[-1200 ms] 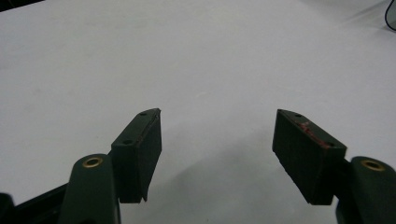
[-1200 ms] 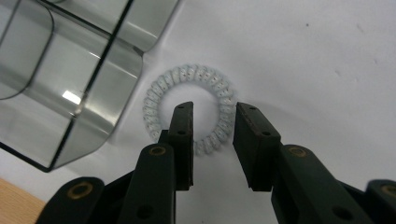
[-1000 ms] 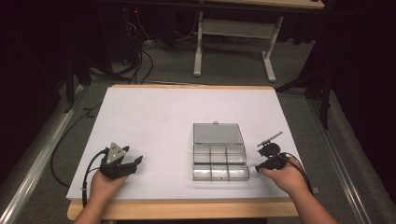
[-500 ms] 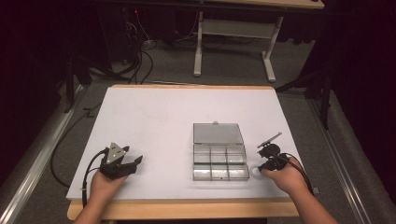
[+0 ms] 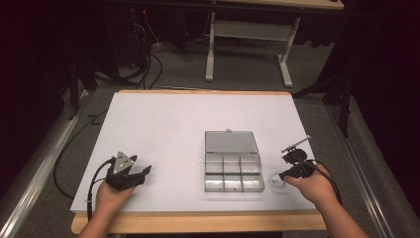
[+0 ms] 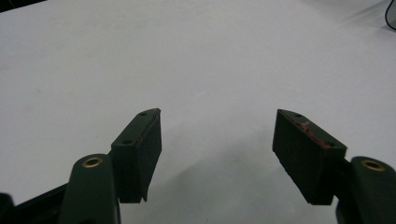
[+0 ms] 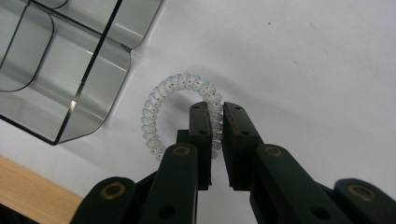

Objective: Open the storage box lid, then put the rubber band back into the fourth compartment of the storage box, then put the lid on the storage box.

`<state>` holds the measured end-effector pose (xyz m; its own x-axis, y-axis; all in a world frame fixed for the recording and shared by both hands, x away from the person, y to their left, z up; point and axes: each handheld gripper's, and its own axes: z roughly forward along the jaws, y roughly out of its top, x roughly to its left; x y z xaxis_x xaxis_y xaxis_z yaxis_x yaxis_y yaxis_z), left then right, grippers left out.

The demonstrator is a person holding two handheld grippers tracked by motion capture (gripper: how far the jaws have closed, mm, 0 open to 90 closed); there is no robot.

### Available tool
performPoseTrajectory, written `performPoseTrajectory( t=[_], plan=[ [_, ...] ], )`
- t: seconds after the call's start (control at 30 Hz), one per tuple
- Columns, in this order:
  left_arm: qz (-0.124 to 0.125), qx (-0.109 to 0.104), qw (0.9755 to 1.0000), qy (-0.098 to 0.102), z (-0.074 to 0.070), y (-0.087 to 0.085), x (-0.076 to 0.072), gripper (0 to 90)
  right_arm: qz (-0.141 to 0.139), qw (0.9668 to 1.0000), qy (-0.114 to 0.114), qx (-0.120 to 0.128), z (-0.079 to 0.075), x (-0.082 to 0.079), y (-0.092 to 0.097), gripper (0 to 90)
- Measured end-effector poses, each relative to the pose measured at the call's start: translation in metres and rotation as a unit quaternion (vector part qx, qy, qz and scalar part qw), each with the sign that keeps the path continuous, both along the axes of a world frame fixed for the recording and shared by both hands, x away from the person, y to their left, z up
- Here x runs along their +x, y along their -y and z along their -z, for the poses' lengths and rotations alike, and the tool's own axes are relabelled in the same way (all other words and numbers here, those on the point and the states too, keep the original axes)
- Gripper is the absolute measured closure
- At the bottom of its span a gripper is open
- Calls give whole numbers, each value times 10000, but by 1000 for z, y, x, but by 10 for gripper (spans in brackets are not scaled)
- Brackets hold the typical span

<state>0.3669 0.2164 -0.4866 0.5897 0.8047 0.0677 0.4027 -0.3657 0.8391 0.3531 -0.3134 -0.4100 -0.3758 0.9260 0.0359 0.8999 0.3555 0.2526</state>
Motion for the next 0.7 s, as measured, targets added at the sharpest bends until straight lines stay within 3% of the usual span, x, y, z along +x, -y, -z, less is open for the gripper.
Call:
performPoseTrajectory(
  t=[0.33,0.7],
  plan=[
    [-19,12,10000,-18,0,0,0,333,42,10000,-48,70,-4,0,3,833],
    [-21,-5,10000,-63,0,-1,1,333,53,9999,-27,132,-22,0,4,833]
  ],
)
